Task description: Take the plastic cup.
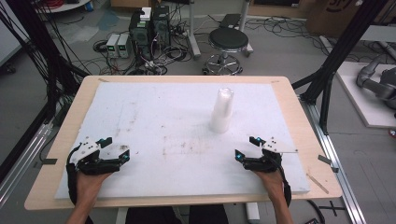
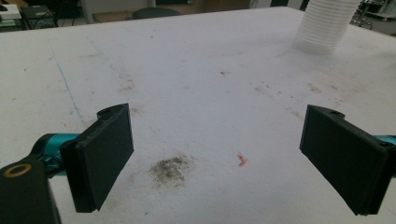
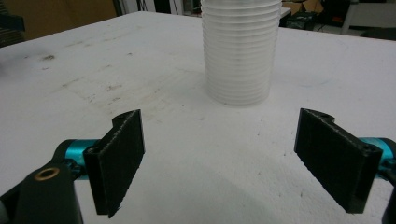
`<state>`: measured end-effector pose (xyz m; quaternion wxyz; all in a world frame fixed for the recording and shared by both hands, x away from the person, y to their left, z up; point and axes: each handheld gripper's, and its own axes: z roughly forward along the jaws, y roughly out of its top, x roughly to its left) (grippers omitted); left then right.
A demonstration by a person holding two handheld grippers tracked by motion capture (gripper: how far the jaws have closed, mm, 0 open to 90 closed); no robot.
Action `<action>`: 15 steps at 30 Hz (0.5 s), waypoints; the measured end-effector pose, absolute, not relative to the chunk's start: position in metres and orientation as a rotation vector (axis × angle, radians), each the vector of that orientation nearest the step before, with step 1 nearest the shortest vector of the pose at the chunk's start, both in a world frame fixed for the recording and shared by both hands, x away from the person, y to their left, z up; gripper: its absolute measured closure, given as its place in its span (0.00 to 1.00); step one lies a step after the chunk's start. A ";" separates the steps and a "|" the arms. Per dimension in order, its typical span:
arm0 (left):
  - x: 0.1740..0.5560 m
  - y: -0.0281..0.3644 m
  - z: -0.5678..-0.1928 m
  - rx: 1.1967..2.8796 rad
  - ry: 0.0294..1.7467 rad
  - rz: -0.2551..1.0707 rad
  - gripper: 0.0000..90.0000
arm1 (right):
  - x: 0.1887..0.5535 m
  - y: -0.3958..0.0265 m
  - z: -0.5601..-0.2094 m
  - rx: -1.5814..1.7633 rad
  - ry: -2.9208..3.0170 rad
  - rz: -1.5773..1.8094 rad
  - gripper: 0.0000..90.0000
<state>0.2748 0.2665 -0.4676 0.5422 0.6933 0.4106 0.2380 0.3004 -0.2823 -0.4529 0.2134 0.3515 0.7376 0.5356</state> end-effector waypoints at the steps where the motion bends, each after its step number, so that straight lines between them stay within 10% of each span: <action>1: 0.275 0.267 -0.468 1.644 0.976 0.562 0.11 | 0.301 -0.283 -0.453 0.981 2.045 1.493 0.17; 15: 0.276 0.266 -0.468 1.653 0.976 0.560 0.11 | 0.303 -0.285 -0.453 1.003 2.055 1.517 0.17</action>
